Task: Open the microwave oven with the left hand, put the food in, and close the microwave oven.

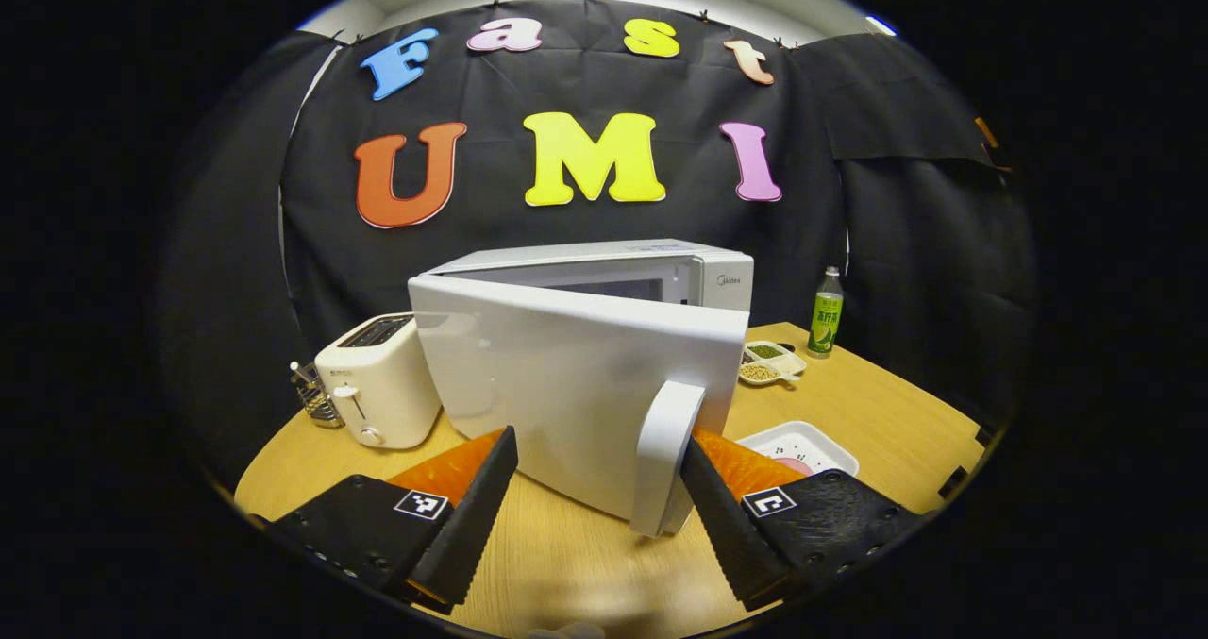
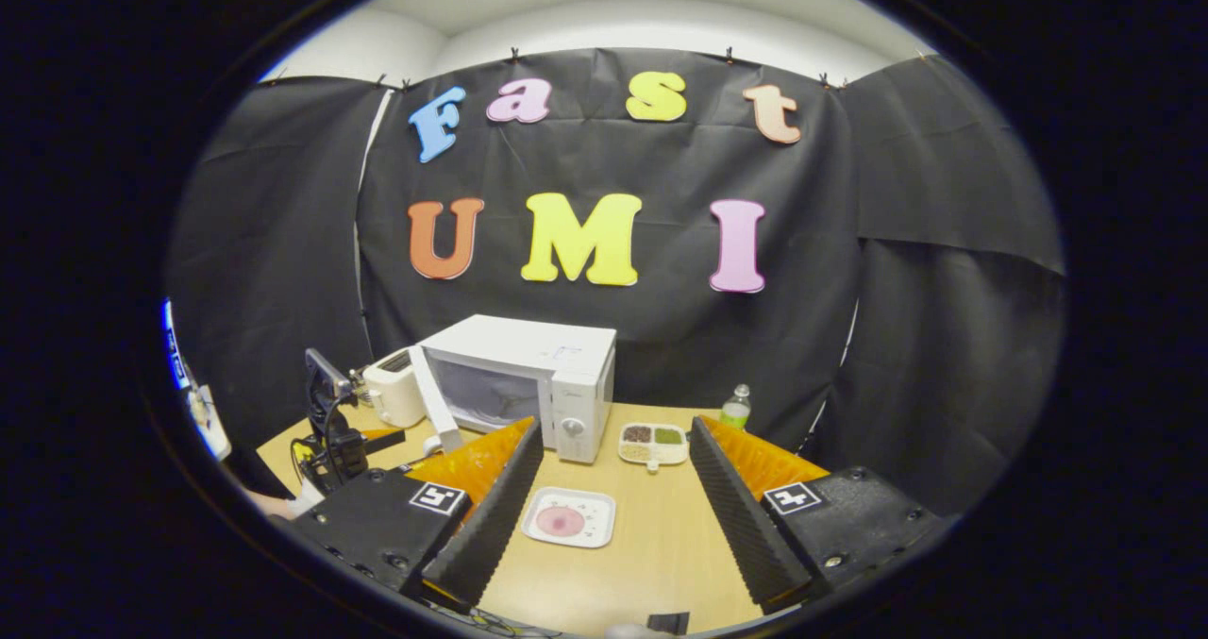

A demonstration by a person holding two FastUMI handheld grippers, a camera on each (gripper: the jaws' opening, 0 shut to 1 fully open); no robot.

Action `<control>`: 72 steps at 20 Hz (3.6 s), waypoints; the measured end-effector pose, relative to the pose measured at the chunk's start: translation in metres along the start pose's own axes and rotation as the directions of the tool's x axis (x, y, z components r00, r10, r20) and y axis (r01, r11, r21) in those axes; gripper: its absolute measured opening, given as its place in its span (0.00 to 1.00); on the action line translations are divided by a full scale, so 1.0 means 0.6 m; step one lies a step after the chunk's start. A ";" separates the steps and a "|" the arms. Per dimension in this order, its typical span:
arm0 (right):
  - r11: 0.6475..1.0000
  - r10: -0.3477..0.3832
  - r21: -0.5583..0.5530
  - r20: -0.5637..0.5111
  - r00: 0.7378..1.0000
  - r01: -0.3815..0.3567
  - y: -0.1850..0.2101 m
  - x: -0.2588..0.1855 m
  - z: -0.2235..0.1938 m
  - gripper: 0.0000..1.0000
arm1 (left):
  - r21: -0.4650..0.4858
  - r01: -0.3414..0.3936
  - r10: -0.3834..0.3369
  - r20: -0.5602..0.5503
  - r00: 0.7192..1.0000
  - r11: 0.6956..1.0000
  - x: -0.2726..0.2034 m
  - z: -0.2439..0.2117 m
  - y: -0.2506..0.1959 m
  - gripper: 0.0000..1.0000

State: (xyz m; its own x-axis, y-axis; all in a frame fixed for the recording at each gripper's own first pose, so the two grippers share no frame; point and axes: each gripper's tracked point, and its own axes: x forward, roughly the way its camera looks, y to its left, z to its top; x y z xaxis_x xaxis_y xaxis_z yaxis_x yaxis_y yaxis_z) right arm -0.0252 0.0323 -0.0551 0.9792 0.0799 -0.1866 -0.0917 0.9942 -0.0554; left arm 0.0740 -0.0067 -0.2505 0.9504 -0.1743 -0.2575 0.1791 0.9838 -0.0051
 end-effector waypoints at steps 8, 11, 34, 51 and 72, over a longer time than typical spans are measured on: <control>0.998 0.056 0.017 -0.021 0.998 -0.056 0.060 -0.007 -0.030 0.92 | 0.005 -0.117 0.117 -0.027 0.993 0.993 -0.102 -0.031 0.111 0.97; 0.997 0.074 0.026 -0.028 0.997 -0.073 0.072 -0.009 -0.040 0.92 | 0.004 -0.177 0.177 -0.038 0.984 0.984 -0.136 -0.041 0.162 0.97; 0.977 0.208 0.131 -0.433 0.877 -0.167 -0.017 0.312 -0.364 0.91 | -0.065 -0.330 0.334 0.047 0.942 0.942 -0.295 0.105 0.070 0.96; 0.955 0.290 0.273 -0.788 0.543 -0.115 -0.021 0.418 -0.575 0.07 | -0.052 -0.414 0.414 0.007 0.910 0.909 -0.324 0.148 -0.057 0.96; 0.698 0.522 0.708 -0.609 0.597 0.113 0.047 0.377 -0.484 0.04 | -0.078 -0.294 0.300 0.075 0.951 0.952 -0.322 0.180 0.040 0.97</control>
State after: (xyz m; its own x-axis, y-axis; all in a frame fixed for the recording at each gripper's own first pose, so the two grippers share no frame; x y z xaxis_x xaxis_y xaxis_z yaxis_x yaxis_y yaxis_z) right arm 0.1410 0.0577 -0.3839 0.4264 0.5230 -0.7380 0.1743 0.7531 0.6344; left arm -0.0779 0.0461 -0.0967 0.9766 0.1264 -0.1740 -0.1292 0.9916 -0.0047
